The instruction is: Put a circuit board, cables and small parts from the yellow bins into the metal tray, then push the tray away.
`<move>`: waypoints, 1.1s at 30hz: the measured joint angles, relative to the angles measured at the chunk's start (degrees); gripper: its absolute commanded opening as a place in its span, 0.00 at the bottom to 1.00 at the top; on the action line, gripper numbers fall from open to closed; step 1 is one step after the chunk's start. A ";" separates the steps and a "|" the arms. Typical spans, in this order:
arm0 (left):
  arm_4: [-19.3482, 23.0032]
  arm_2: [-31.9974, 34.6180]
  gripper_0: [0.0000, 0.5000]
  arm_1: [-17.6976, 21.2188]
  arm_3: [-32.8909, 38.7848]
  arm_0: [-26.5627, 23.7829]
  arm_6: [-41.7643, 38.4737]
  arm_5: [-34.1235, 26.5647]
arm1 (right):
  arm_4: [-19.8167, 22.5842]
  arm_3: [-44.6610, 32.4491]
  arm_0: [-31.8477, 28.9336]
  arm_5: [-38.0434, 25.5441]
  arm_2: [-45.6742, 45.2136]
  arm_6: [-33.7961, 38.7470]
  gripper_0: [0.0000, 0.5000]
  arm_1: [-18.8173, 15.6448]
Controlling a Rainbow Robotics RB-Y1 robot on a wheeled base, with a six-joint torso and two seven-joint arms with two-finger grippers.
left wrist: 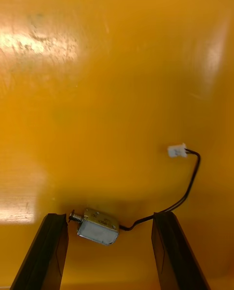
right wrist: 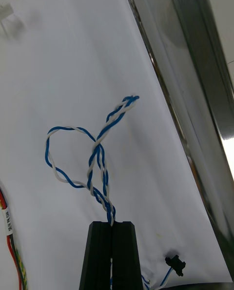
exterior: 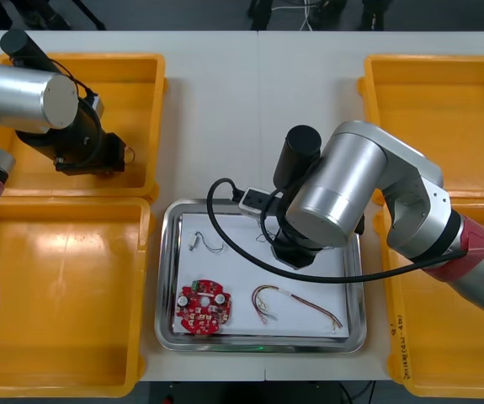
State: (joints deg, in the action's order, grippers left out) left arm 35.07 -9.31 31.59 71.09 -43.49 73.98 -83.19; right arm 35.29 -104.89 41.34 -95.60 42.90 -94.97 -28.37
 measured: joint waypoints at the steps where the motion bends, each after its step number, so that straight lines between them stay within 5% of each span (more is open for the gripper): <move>1: 0.10 -0.13 1.00 0.00 0.00 0.14 0.00 0.12 | -0.25 0.11 -0.05 0.15 0.19 0.00 0.00 0.00; 5: 0.22 -0.41 1.00 0.00 0.00 0.56 0.01 0.36 | -0.83 0.29 -0.42 0.33 0.63 0.00 0.01 0.00; 7: 0.27 -0.48 1.00 0.00 0.00 0.64 0.01 0.49 | -0.83 0.31 -0.64 0.33 0.64 0.00 0.18 0.00; 12: 0.47 -0.48 1.00 0.01 0.00 0.78 0.03 1.14 | -0.94 0.33 -1.06 0.33 0.66 0.01 1.00 0.00; 16: 0.48 -0.48 1.00 0.01 0.00 0.78 0.05 1.18 | -1.34 0.34 -1.31 0.33 0.69 0.11 1.00 0.00; 20: 0.49 -0.48 0.73 0.01 0.00 0.86 0.06 1.74 | -1.39 0.34 -1.42 0.32 0.70 0.22 1.00 0.00; 22: 0.49 -0.48 0.13 0.03 0.01 1.11 0.07 2.37 | -1.40 0.34 -1.45 0.32 0.70 0.27 1.00 0.00; 23: 0.49 -0.48 0.01 0.08 0.02 1.20 0.07 2.65 | -1.44 0.34 -1.46 0.31 0.70 0.35 1.00 0.00; 33: 0.52 -0.48 0.00 0.28 0.02 1.39 0.10 3.14 | -2.17 -0.32 -1.47 -1.67 0.37 1.92 1.00 0.00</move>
State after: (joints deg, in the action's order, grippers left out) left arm 35.60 -9.79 31.87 71.11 -42.10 74.08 -80.05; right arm 33.12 -105.21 39.86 -97.27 43.27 -93.05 -28.37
